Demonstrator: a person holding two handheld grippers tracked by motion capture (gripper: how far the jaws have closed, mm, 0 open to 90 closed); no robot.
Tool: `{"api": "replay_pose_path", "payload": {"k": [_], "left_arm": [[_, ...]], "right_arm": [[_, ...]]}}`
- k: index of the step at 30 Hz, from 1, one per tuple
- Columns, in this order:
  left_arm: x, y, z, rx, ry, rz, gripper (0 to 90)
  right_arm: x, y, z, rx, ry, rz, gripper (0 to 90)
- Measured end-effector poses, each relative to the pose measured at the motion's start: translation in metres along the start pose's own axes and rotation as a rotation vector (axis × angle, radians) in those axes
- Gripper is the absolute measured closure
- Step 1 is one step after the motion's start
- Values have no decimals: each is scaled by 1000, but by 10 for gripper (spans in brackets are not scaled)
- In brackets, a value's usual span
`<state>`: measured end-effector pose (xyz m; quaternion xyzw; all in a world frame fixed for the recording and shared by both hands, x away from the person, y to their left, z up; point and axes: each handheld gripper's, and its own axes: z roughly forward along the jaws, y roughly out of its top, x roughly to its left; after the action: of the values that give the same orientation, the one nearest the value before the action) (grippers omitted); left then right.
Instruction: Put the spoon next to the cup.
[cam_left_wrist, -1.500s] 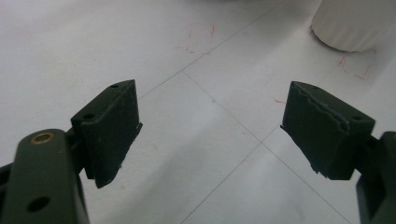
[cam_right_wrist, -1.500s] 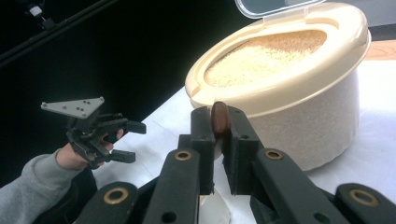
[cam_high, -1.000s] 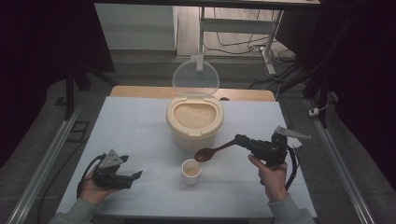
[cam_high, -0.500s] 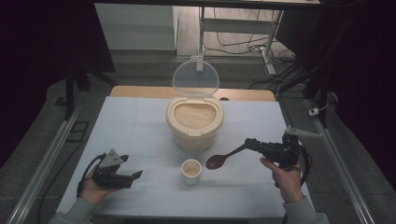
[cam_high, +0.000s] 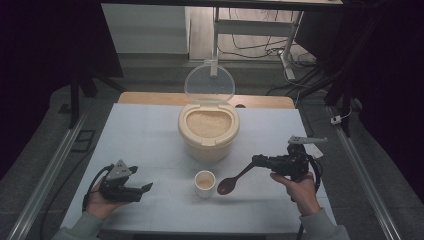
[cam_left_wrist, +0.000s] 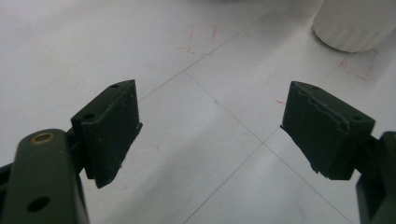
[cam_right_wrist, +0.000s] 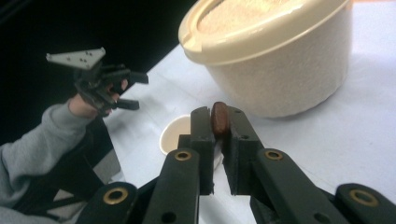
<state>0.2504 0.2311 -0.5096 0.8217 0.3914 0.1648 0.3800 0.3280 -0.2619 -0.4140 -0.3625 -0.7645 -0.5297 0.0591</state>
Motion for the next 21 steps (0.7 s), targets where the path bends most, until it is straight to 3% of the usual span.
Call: {"api": "replay_pose_path", "payload": {"k": [16, 21], "left_arm": [[0, 0, 0, 2, -1, 2, 189], [0, 0, 0, 3, -1, 2, 189]], "right_arm": [[-1, 10, 31, 235, 45, -4, 831], [-3, 12, 42, 283, 45, -4, 830]]}}
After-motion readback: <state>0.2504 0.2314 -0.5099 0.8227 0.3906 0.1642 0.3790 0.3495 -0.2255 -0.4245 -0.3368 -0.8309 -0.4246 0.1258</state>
